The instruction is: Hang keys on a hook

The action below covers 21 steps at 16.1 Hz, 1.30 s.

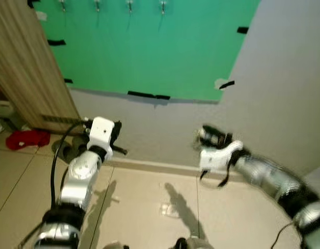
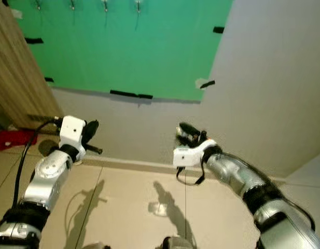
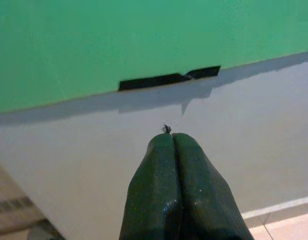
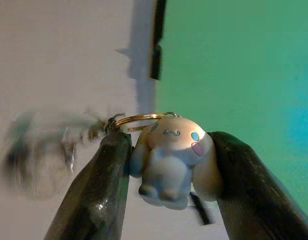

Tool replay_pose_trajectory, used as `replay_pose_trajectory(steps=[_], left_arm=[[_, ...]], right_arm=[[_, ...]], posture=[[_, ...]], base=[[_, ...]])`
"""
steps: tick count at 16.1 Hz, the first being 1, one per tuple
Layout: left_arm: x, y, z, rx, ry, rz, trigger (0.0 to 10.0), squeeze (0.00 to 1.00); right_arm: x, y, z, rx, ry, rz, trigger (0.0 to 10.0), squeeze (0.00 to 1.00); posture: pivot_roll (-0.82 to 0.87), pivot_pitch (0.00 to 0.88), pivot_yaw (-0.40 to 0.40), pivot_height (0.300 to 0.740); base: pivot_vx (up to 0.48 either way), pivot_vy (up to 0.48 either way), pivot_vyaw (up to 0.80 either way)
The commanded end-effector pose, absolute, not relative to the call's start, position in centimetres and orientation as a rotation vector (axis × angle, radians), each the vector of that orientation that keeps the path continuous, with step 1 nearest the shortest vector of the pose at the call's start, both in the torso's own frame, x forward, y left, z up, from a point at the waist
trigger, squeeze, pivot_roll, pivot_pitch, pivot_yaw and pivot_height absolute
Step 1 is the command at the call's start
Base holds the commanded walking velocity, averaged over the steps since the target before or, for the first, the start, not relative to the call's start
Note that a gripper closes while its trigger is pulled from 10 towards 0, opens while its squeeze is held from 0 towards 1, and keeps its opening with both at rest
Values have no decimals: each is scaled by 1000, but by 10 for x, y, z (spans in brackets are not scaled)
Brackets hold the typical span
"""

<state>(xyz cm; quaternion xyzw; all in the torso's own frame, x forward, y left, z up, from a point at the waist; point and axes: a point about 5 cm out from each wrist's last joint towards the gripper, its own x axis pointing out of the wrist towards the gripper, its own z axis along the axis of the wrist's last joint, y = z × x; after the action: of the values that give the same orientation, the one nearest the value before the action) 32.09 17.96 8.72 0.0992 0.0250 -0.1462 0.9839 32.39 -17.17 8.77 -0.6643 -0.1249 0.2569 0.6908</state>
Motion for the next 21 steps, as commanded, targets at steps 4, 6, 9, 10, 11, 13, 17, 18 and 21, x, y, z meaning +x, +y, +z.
replay_pose_trajectory(steps=[4, 6, 9, 10, 11, 13, 17, 18, 21], left_arm=[[331, 165, 106, 339, -15, -501, 10000, 0], [335, 163, 110, 335, -4, -569, 10000, 0], [345, 156, 125, 351, -26, -694, 10000, 0], [350, 156, 132, 347, -25, -740, 10000, 0], [352, 156, 135, 334, -26, -761, 10000, 0], [355, 154, 137, 352, 8, -827, 10000, 0], [361, 154, 146, 365, 35, -925, 10000, 0], [363, 155, 150, 346, 38, -933, 10000, 0], [362, 152, 154, 320, 13, -986, 10000, 1000]], right_arm=[[346, -158, 127, -1437, -393, 541, 10000, 0], [347, -151, 132, -1385, -407, 552, 10000, 0], [350, -139, 144, -1354, -455, 581, 10000, 0], [352, -135, 150, -1332, -475, 590, 10000, 0], [352, -133, 152, -1323, -481, 596, 10000, 0], [351, -128, 158, -1302, -506, 610, 10000, 0], [353, -122, 164, -1254, -508, 655, 10000, 0], [355, -122, 164, -1226, -485, 667, 10000, 0], [355, -124, 165, -1211, -462, 699, 10000, 0]], posture=[[-56, 40, -13, 740], [-52, 44, -16, 740], [-59, 43, -14, 740], [-65, 42, -12, 740], [-67, 42, -11, 740], [-71, 41, 1, 740], [-75, 21, 0, 740], [-75, 17, -6, 740], [-79, 12, -35, 740]], base=[[0, 0, 0], [0, 0, 0], [0, 0, 0], [0, 0, 0], [0, 0, 0], [0, 0, 0], [0, 0, 0], [0, 0, 0], [0, 0, 0]])
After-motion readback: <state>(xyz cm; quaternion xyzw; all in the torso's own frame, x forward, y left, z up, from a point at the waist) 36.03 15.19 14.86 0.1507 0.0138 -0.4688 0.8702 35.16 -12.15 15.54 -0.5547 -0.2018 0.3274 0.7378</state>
